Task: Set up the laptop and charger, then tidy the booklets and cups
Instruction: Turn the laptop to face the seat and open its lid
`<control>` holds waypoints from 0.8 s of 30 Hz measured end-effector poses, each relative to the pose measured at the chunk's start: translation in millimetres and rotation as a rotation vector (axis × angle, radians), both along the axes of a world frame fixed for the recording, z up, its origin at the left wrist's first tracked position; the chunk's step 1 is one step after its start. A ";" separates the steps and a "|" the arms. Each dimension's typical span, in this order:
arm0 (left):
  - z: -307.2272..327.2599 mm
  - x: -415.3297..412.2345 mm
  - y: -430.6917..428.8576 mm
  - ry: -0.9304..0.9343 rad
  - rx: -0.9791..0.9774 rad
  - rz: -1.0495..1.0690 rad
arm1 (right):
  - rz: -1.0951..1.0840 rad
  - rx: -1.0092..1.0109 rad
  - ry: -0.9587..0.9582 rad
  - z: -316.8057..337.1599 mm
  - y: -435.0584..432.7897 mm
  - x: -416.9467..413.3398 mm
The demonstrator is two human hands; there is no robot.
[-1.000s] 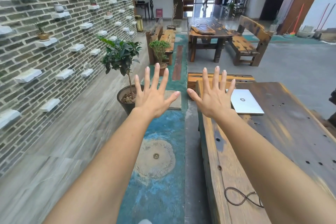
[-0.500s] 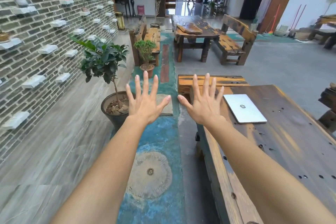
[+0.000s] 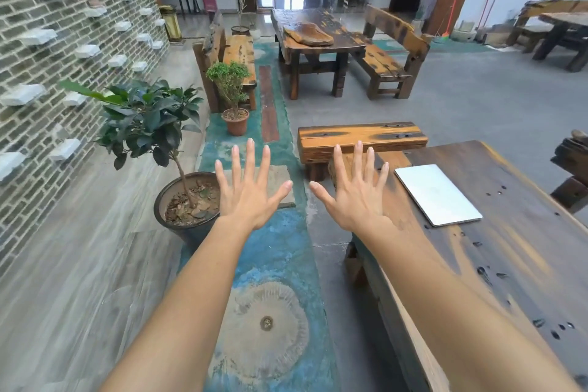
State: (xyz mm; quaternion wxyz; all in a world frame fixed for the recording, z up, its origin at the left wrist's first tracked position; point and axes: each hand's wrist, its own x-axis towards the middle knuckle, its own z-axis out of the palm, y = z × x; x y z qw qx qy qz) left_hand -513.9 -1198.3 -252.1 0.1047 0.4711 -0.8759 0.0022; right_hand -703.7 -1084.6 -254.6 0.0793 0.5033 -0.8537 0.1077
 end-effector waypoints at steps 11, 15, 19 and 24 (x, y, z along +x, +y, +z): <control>-44.4 -121.4 -80.9 0.004 -0.018 -0.150 | -0.124 -0.009 -0.053 -47.6 -72.0 -111.6; -57.1 -180.2 -108.3 -0.003 0.002 -0.197 | -0.183 -0.003 -0.116 -58.5 -87.3 -166.8; -67.0 -243.2 -131.5 -0.005 0.007 -0.247 | -0.228 0.012 -0.162 -64.3 -100.4 -223.4; -79.2 -314.7 -147.4 -0.023 0.046 -0.310 | -0.274 0.011 -0.177 -71.7 -108.7 -278.5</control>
